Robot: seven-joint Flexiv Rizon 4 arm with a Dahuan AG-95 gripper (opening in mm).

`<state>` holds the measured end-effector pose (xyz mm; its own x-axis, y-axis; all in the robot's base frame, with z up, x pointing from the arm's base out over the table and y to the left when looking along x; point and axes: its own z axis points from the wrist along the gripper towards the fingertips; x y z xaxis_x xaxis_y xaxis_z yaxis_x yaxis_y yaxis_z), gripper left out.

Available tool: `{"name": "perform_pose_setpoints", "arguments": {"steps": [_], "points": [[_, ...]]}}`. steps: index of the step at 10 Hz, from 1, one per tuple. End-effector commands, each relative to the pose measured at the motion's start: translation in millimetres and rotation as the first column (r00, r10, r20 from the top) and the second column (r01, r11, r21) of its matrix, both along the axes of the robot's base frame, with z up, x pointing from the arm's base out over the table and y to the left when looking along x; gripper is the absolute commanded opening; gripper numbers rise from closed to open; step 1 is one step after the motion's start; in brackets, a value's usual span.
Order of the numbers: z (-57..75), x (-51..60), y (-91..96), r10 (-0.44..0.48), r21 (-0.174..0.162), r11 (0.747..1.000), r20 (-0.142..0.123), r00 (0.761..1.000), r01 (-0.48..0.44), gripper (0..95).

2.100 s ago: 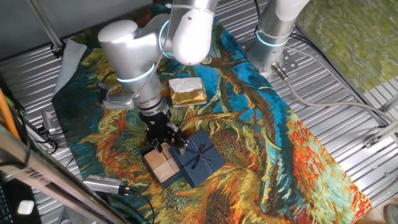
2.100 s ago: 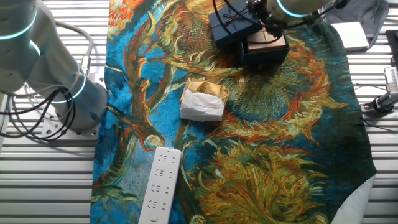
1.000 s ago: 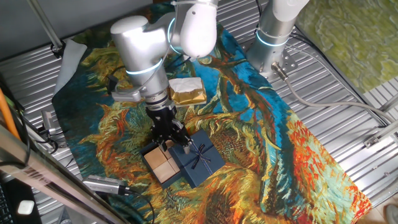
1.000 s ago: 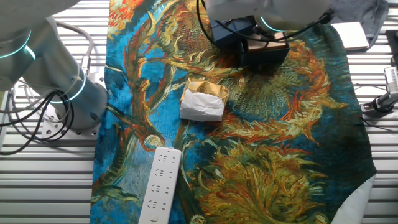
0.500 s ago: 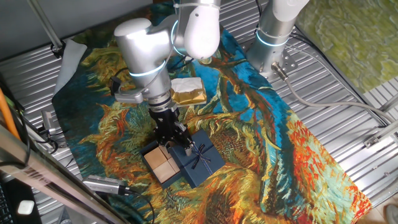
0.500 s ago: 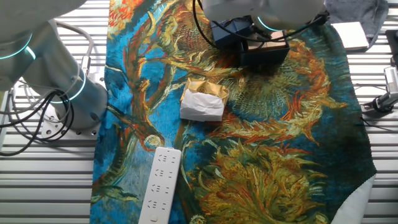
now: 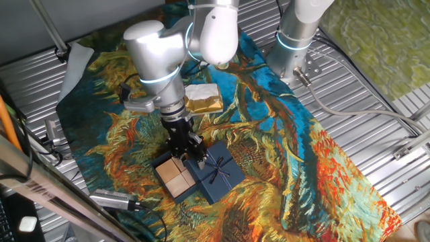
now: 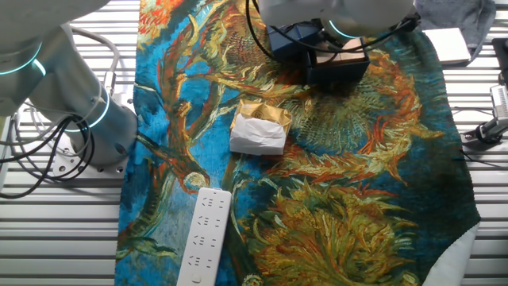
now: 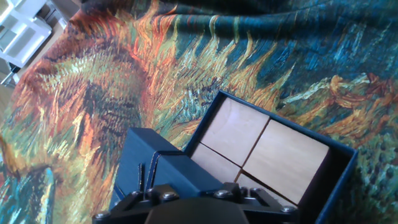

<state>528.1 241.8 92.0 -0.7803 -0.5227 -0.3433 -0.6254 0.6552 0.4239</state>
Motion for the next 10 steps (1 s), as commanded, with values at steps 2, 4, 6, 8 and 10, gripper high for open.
{"name": "perform_pose_setpoints", "arguments": {"steps": [2,4,6,8,10], "points": [[6.2,-1.1,0.7,-0.014,-0.004,1.0,-0.035,0.999,0.014,0.0],[7.7,-1.3,1.0,-0.016,-0.003,1.0,-0.04,0.999,0.016,0.0],[9.2,-1.2,1.0,-0.022,0.02,1.0,-0.065,0.998,0.024,0.0],[13.7,-1.7,1.5,-0.026,0.028,0.999,-0.091,0.996,0.028,0.0],[18.7,-2.5,1.2,-0.027,0.026,0.999,-0.1,0.995,0.03,0.0]]}}
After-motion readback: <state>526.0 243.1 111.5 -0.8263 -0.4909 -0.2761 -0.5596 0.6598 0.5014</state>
